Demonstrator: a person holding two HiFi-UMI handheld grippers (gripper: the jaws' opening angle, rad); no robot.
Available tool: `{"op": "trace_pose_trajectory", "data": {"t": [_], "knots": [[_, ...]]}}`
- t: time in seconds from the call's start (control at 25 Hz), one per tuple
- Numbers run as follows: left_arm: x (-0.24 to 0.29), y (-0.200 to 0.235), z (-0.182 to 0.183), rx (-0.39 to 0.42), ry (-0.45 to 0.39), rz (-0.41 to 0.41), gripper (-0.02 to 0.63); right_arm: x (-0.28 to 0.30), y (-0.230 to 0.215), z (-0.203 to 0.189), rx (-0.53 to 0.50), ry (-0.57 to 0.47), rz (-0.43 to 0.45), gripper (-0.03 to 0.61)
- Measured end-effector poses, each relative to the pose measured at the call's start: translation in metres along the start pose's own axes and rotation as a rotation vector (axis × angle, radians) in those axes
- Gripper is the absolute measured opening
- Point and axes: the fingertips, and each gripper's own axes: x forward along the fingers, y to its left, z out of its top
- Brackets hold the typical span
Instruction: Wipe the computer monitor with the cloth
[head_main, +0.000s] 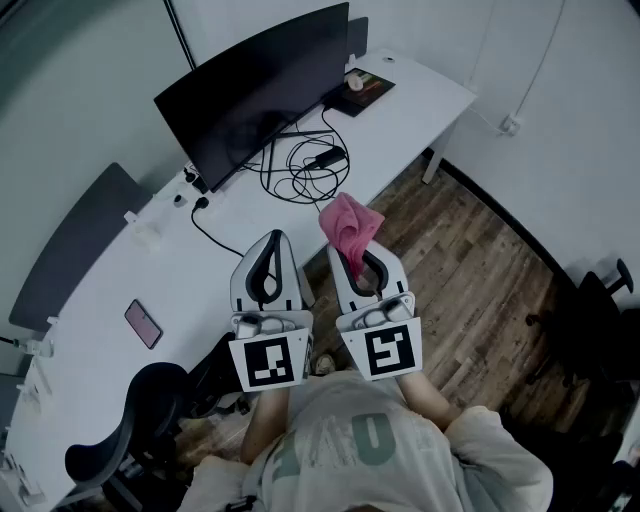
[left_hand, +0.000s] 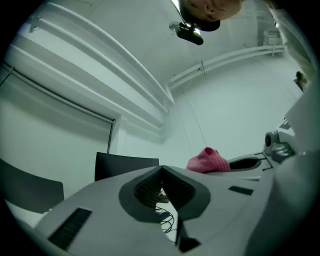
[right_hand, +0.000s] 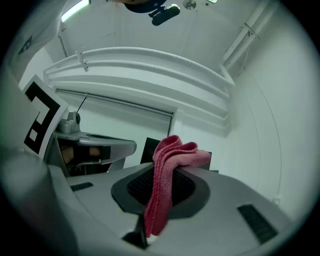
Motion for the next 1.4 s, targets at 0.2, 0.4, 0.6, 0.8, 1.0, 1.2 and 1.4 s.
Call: {"op": "trace_pose_trajectory", "data": {"t": [0.2,0.4,0.6,0.8,1.0,1.2,1.4], "knots": [[-0.003,0.014,0.000,-0.015,-0.007,0.013,0.014,0.006,0.012,-0.002,0.005,0.005,0.019,0.057],[-0.002,0.022,0.002,-0.034,-0.021,0.013,0.015,0.014,0.020,-0.002,0.008,0.011,0.028,0.057],[0.001,0.036,-0.005,-0.041,-0.017,0.009,0.015,0.025,0.031,-0.002,0.022,-0.001,0.046,0.057],[0.008,0.051,-0.018,-0.065,-0.008,-0.001,0.015,0.040,0.045,-0.008,0.038,-0.001,0.079,0.057],[0.015,0.067,-0.044,-0.083,0.026,-0.008,0.015,0.051,0.055,-0.020,0.041,0.031,0.085,0.057],[0.020,0.075,-0.060,-0.097,0.053,0.026,0.015,0.057,0.063,-0.044,0.075,0.079,0.146,0.057],[0.036,0.097,-0.075,-0.077,0.077,0.113,0.015,0.090,0.065,-0.062,0.131,0.079,0.228,0.057]]}}
